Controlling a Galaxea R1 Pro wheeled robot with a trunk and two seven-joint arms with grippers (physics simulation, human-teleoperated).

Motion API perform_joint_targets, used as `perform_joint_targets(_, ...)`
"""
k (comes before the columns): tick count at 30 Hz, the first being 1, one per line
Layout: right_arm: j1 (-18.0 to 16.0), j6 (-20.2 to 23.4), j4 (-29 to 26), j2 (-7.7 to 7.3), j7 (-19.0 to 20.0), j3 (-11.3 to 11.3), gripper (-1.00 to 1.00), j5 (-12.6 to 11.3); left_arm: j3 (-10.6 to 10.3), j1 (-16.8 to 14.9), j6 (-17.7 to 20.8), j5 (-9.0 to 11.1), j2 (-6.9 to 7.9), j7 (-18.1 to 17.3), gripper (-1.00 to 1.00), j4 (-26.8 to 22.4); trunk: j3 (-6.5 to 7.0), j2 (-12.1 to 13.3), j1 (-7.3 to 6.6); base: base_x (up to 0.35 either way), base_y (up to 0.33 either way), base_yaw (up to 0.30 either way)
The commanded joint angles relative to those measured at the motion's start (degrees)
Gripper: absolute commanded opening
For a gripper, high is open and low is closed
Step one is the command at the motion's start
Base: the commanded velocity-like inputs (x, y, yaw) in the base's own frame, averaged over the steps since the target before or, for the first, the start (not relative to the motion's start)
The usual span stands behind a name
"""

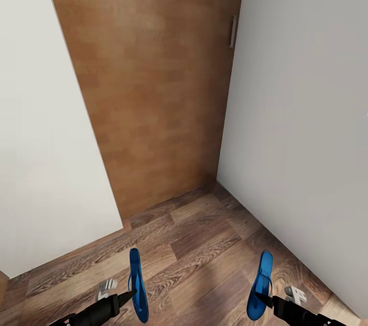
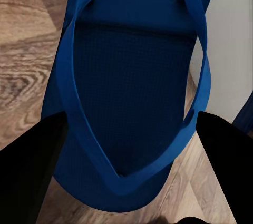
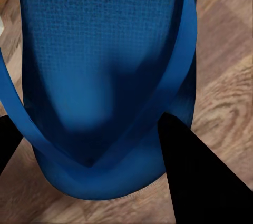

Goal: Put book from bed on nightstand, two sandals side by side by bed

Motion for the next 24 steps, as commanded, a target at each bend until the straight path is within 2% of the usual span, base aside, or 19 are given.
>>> perform_joint_targets(1, -0.01, 0.62, 0.0, 0.0, 0.02, -0.12, -1.0, -0.46, 0.07, -0.02, 0.6, 0.32, 0.01, -0.22, -1.0, 0.03, 0.18, 0.0, -0.04, 0.0, 0.0, 0.0)
perform_joint_targets(12, -0.01, 0.62, 0.0, 0.0, 0.02, -0.12, -1.0, -0.48, 0.07, -0.02, 0.6, 0.33, 0.03, -0.24, -1.0, 0.03, 2.61, 0.14, -0.32, 0.0, 0.0, 0.0)
perform_joint_targets(24, -0.01, 0.62, 0.0, 0.0, 0.04, -0.12, -1.0, -0.46, 0.06, -0.02, 0.6, 0.36, 0.03, -0.25, -1.0, 0.03, 4.77, 4.96, -2.95, 0.0, 0.0, 0.0)
